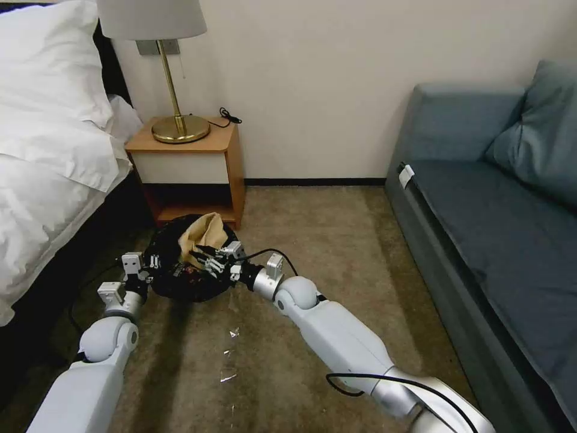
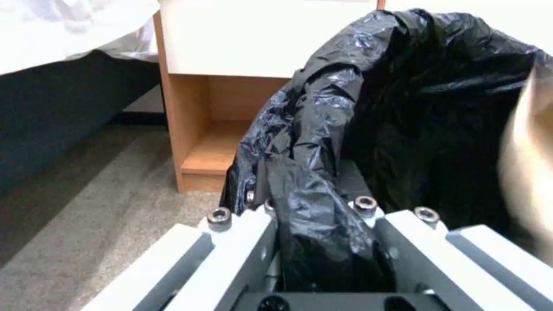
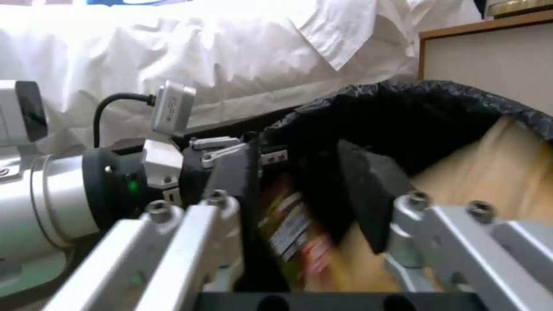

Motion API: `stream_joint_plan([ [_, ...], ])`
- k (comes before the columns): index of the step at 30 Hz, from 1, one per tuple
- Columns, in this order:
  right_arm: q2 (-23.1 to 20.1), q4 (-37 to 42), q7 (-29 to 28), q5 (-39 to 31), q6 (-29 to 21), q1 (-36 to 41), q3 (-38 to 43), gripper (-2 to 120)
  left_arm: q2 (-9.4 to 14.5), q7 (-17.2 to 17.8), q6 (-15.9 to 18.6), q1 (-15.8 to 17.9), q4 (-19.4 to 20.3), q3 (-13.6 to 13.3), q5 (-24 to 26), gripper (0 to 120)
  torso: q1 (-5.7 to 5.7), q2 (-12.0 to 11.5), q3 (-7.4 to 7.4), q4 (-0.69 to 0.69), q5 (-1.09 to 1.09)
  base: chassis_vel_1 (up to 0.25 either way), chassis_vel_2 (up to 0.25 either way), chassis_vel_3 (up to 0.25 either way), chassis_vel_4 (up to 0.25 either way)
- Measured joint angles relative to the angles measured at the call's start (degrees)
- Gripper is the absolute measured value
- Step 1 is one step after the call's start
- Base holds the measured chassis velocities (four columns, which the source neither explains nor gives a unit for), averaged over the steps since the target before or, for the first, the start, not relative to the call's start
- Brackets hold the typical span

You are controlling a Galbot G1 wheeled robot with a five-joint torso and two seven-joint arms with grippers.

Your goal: Pick up the trash bin, then pick up the garbage on the floor and place it into the trash bin.

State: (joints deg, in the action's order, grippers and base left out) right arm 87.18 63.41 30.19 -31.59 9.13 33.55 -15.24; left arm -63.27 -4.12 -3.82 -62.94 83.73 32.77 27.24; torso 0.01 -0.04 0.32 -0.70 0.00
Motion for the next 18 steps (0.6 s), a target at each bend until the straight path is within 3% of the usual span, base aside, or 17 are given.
stream_joint_plan([
  [2,-0.04,0.69,-0.14,0.01,0.07,0.21,-0.09,54,-0.05,0.0,-0.09,-0.25,0.01,0.35,-0.06,4,0.0,0.0,0.0,0.01,0.0,0.0,0.0,0.0,0.0],
  [8,-0.23,2.39,-1.19,-0.08,0.25,0.29,0.34,71,-0.29,0.16,-0.09,-0.43,0.29,0.49,0.04,4,0.0,0.0,0.0,0.01,0.0,0.0,0.0,0.0,0.0],
  [14,-1.24,7.57,-4.58,-2.15,-0.66,0.31,5.01,97,-1.59,3.16,2.32,-0.06,0.87,0.19,4.45,4,0.0,0.0,0.0,0.01,0.01,0.0,0.0,0.0,0.0],
  [17,-1.58,8.42,-4.89,-2.61,-0.96,0.25,6.19,98,-1.98,4.23,3.21,0.03,1.08,0.08,5.88,4,0.0,0.0,0.0,0.01,0.01,0.0,0.0,0.0,0.0],
  [18,-2.45,9.57,-5.27,-3.43,-1.51,0.23,8.01,99,-2.65,6.69,4.67,0.23,1.33,0.01,8.19,4,0.0,0.0,0.0,0.01,0.01,0.0,0.0,0.0,0.0],
])
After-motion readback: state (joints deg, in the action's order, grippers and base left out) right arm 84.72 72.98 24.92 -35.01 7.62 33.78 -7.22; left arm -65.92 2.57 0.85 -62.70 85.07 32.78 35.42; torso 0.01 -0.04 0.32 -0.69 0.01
